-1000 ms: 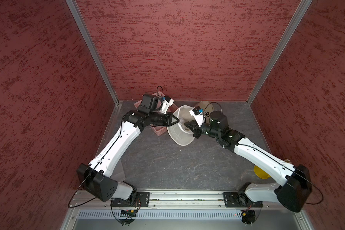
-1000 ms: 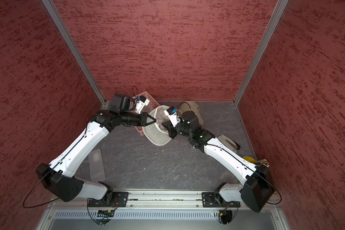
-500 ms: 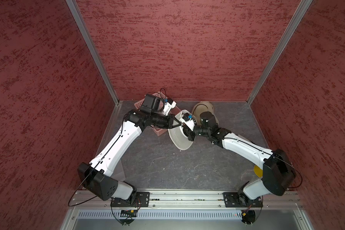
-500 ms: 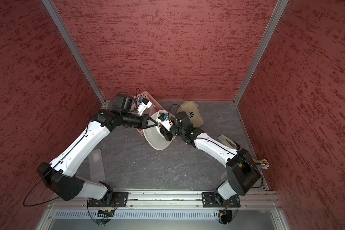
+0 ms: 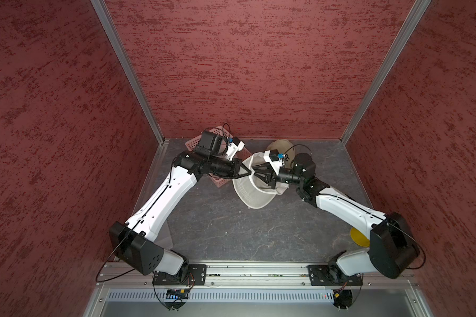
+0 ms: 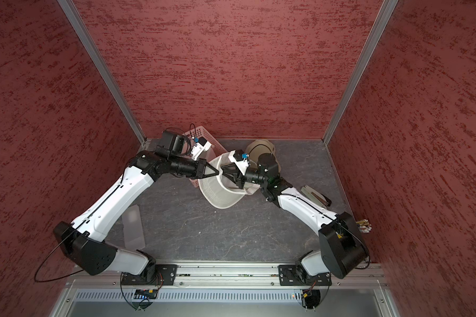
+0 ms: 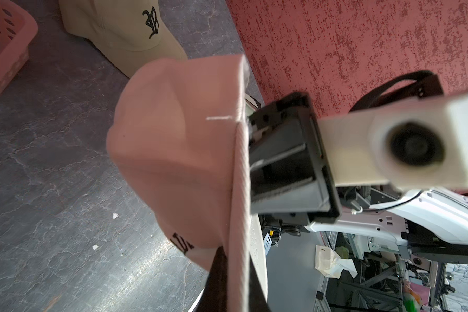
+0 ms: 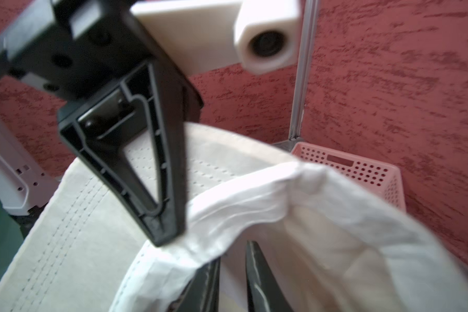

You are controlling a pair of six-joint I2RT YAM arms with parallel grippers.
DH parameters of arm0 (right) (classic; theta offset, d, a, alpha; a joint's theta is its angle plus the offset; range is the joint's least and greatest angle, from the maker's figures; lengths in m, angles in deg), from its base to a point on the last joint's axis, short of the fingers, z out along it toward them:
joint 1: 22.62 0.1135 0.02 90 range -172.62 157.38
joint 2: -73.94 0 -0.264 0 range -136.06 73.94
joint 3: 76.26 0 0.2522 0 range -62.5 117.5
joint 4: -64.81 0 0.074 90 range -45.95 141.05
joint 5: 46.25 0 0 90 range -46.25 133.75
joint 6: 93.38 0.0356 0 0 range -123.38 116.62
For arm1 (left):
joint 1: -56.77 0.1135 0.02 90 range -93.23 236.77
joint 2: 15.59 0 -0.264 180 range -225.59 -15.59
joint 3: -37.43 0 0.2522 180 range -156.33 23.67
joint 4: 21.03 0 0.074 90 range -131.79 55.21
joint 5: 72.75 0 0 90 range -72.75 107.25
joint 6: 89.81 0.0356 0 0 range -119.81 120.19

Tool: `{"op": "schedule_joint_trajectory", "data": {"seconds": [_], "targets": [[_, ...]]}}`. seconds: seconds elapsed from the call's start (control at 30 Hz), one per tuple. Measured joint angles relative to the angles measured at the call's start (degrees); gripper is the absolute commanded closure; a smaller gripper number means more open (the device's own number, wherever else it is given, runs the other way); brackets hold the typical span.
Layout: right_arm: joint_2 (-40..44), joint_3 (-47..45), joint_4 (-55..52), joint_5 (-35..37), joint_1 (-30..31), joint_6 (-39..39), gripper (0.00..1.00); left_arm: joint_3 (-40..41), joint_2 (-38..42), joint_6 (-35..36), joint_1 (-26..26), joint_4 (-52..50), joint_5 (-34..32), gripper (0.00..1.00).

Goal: Turn the baseball cap inside out
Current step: Turn over the baseball cap.

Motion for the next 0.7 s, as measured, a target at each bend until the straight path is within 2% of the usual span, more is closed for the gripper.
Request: {"op": "schedule_joint_trajectory", "data": {"seconds": [0.33, 0.57, 0.7], "targets": [[0.0, 0.0, -2.8, 0.9, -0.2, -2.9, 0.80, 3.4, 2.5, 0.2, 1.2, 3.1, 6.1, 1.00], [-5.0, 5.4, -8.7, 2.7, 7.5, -9.6, 0.82, 4.7, 2.5, -3.8, 1.7, 7.2, 9.2, 1.00], [-6.2, 5.7, -10.3, 1.9, 8.7, -12.1, 0.86, 4.8, 2.5, -5.3, 2.6, 6.4, 10.4, 1.00]]}}
